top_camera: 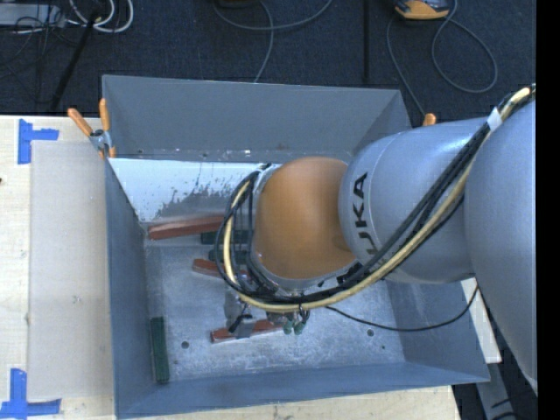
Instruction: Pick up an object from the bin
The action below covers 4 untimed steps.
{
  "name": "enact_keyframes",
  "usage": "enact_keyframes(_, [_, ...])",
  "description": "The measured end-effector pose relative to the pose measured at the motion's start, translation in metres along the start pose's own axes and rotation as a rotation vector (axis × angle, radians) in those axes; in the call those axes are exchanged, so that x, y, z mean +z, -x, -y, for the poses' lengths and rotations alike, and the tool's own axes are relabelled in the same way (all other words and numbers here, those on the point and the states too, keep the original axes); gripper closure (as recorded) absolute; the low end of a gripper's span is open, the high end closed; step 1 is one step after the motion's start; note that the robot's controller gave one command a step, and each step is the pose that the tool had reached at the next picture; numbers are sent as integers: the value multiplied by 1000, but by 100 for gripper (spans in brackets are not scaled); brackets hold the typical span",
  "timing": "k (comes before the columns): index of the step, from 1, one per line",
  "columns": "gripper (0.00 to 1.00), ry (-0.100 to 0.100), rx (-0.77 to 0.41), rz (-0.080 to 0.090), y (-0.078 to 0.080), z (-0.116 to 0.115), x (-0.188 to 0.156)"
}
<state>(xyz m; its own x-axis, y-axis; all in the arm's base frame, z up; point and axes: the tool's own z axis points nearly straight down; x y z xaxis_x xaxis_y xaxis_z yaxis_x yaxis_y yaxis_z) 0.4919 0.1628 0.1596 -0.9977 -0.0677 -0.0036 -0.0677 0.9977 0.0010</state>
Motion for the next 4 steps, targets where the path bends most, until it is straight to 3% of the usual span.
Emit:
enact_keyframes(1, [100, 1, -27, -4, -2, -53, 11])
enact_keyframes(2, [100, 0, -45, -2, 9, -77, -106])
enact_keyframes(3, [100, -6, 75, -12, 13, -19, -22])
enact_keyframes(4, [0, -2, 71, -5, 14, -22, -25])
